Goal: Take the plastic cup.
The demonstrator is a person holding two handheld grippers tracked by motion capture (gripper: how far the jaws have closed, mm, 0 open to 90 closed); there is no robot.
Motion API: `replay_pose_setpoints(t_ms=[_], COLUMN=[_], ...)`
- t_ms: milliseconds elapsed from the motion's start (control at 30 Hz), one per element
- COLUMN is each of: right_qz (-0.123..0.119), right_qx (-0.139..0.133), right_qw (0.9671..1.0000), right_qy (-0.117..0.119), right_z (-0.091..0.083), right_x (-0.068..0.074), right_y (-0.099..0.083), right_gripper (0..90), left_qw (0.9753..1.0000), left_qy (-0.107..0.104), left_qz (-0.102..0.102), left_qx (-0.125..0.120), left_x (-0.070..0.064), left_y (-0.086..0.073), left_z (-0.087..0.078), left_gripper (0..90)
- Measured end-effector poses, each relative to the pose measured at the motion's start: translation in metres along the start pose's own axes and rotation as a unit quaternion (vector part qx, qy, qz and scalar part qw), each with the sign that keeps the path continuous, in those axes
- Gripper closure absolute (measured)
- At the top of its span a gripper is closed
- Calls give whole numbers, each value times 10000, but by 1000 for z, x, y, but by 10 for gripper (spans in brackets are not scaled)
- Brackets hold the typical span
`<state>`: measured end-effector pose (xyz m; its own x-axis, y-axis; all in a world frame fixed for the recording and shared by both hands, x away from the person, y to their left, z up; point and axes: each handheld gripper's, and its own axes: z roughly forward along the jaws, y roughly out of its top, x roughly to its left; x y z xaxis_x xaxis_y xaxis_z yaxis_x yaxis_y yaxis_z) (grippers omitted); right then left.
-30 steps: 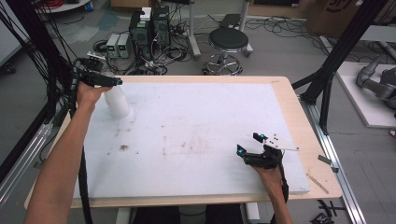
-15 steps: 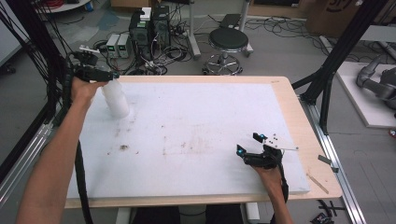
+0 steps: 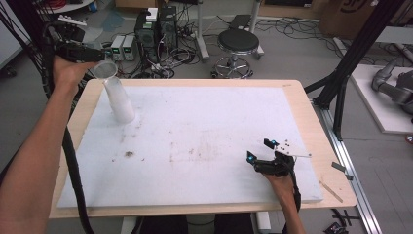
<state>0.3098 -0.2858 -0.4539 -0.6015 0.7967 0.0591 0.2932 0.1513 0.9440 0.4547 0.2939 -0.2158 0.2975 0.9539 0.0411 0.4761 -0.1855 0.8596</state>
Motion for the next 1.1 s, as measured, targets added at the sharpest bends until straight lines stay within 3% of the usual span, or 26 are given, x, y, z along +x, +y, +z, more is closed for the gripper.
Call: replay_pose_setpoints(t_ms=[100, 200, 267, 400, 433, 467, 633, 700, 900, 1000, 1067, 1100], right_qz=[-21, 1, 18, -21, -13, -6, 13, 31, 15, 67, 84, 84], right_qx=[-12, 12, 31, -36, -31, -27, -37, -40, -17, 46, 94, 94], right_qw=[10000, 10000, 10000, 10000, 10000, 10000, 10000, 10000, 10000, 10000, 9999, 9999], right_qy=[1, -5, 2, -5, -7, -6, 1, -3, -28, -23, -22, -22], right_z=[0, 1, 1, 0, -1, -1, 0, 0, 0, 1, 2, 2], right_x=[0, 0, 0, 0, 0, 0, -1, -1, 0, -1, -1, -1], right_y=[0, 0, 0, 0, 0, 0, 0, 0, 0, 0, 1, 1], right_gripper=[125, 125, 125, 125, 125, 125, 125, 125, 125, 125, 125, 125], left_qw=[9999, 9983, 9955, 9872, 9872, 9826, 9660, 9587, 9404, 9282, 9187, 9187], left_qy=[-110, -484, -809, -1334, -1334, -1534, -2214, -2407, -2888, -3211, -3427, -3427], left_qz=[11, 163, 331, 810, 810, 975, 1241, 1453, 1729, 1819, 1907, 1907], left_qx=[-111, -279, -375, -341, -341, -393, -485, -425, -481, -478, -462, -462], left_x=[-3, -19, -34, -65, -65, -80, -118, -131, -166, -180, -187, -187], left_y=[2, 3, 3, 5, 5, 6, 2, -2, -22, -31, -36, -36], left_z=[-6, -12, -15, -20, -20, -24, -32, -33, -32, -30, -29, -29], left_gripper=[389, 389, 390, 390, 390, 391, 390, 390, 390, 391, 391, 391])
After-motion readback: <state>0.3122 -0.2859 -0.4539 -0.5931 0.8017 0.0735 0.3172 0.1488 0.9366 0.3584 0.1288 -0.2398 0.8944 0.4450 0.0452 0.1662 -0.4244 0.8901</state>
